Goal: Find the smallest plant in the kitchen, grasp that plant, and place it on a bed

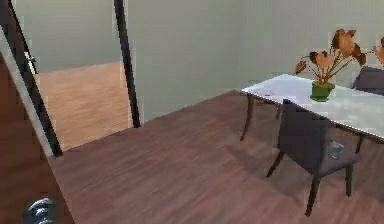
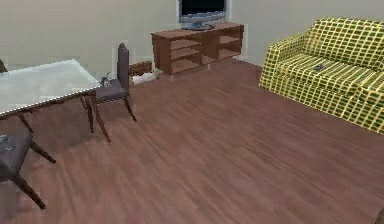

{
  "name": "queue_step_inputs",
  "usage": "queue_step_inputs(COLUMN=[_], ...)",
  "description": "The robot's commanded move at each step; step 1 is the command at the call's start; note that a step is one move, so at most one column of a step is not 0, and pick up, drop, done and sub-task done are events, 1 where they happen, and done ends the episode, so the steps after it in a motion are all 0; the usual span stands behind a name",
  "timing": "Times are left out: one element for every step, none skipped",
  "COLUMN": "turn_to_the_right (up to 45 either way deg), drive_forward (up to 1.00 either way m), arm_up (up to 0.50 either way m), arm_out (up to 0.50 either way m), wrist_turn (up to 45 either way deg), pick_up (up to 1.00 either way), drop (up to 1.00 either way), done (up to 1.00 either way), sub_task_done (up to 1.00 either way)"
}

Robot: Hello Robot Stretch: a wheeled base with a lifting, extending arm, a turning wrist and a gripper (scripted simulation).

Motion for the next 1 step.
queue_step_inputs(turn_to_the_right=[0.0], drive_forward=[0.65], arm_up=[0.0], arm_out=[0.0], wrist_turn=[0.0], pick_up=[0.0], drop=[0.0], done=[0.0], sub_task_done=[0.0])
